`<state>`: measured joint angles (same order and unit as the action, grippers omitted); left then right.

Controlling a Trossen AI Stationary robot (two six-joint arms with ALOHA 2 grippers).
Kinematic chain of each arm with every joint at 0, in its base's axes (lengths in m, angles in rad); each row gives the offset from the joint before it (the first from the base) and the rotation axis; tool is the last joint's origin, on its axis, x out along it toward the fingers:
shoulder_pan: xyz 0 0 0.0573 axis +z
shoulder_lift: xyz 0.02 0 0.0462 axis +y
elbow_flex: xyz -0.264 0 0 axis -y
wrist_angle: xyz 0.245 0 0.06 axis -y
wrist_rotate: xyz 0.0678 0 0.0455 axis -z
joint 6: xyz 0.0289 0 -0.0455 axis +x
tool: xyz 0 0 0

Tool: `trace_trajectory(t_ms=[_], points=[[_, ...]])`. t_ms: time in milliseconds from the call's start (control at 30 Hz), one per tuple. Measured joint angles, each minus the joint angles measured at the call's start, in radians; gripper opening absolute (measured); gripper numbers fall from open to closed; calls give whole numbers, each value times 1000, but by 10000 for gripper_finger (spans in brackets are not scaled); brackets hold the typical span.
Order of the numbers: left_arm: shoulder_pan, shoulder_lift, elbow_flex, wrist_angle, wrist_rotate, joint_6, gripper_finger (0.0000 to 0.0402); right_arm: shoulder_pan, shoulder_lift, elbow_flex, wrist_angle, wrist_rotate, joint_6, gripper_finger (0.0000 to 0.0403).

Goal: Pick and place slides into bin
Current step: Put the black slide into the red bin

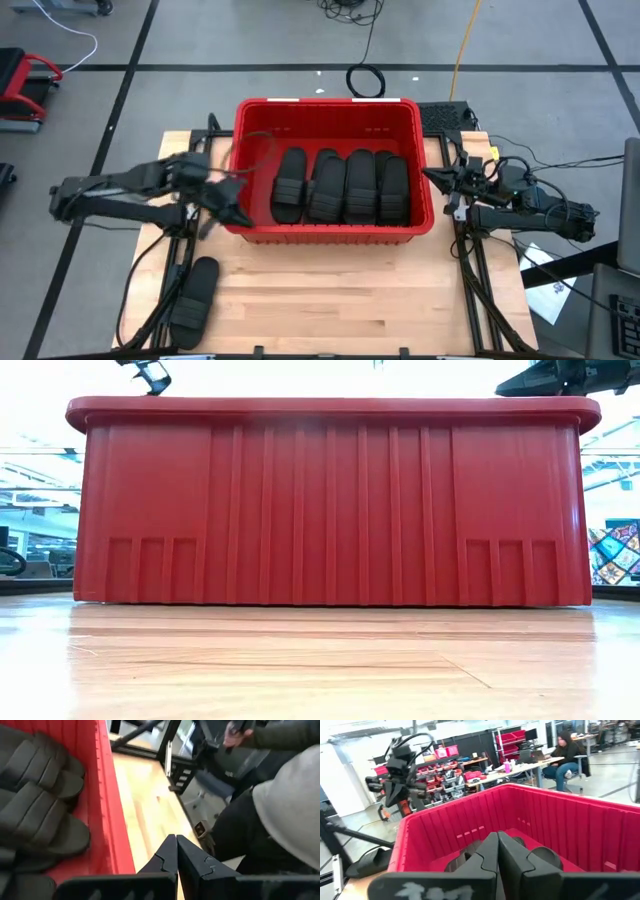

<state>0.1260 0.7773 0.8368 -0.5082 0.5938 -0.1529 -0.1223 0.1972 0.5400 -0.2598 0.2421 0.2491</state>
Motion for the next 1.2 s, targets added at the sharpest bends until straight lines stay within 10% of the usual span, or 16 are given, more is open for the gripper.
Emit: trace_trajectory(t_ms=[367,633,1200], points=[[-111,-529,-208,-202,70,-365,0,0,0,0,-1,47,22,0],[-248,-492,-208,-577,60,-270,0,0,0,-13,0,45,62,0],[-459,-349,-233,-675,22,-54,0,0,0,-45,3,45,88,0]])
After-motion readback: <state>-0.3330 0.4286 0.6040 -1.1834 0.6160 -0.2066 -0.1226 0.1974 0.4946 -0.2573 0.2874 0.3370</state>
